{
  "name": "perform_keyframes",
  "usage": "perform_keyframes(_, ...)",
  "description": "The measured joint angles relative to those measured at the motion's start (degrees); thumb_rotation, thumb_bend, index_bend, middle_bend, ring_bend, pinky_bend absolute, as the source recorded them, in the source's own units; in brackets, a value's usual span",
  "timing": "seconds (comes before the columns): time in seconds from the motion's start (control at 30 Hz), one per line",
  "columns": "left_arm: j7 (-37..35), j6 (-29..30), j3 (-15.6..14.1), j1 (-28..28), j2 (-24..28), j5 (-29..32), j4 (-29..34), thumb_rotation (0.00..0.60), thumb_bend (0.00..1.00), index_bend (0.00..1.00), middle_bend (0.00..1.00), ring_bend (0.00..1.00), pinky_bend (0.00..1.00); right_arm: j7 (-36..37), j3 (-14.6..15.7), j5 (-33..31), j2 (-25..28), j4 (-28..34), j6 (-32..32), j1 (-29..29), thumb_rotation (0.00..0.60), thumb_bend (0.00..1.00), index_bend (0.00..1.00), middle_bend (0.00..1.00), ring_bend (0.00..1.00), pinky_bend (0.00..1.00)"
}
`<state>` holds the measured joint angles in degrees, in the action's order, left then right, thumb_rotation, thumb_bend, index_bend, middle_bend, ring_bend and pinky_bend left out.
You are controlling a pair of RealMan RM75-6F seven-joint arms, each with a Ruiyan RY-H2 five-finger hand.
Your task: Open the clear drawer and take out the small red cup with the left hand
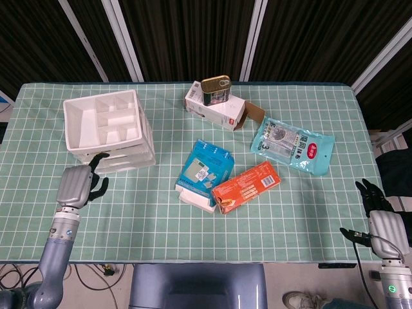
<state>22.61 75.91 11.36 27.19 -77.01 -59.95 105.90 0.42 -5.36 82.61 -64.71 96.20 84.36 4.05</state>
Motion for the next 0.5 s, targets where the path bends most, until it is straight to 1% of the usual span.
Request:
perform_keyframes(0.23,2.01,0.24,0.08,-0.11,0.07,2.06,-1.49,0.600,0.43,0.24,1.00,0.96,1.00,-0.04,-0.02,0.02,0.00,0.01,0.04,0.00,0.600,0.09,0.00,0.00,0.00,0.22)
perform_keyframes(0.5,3.10,1.33,0.21,-0.29,-0.50,2.05,-3.51,0.600,0.43,0.24,1.00,0.96,1.00,-0.11,0.00,-0.05,0.00,0.06,-0.06,0.02,0.600,0.09,0.00,0.00,0.00,0.22)
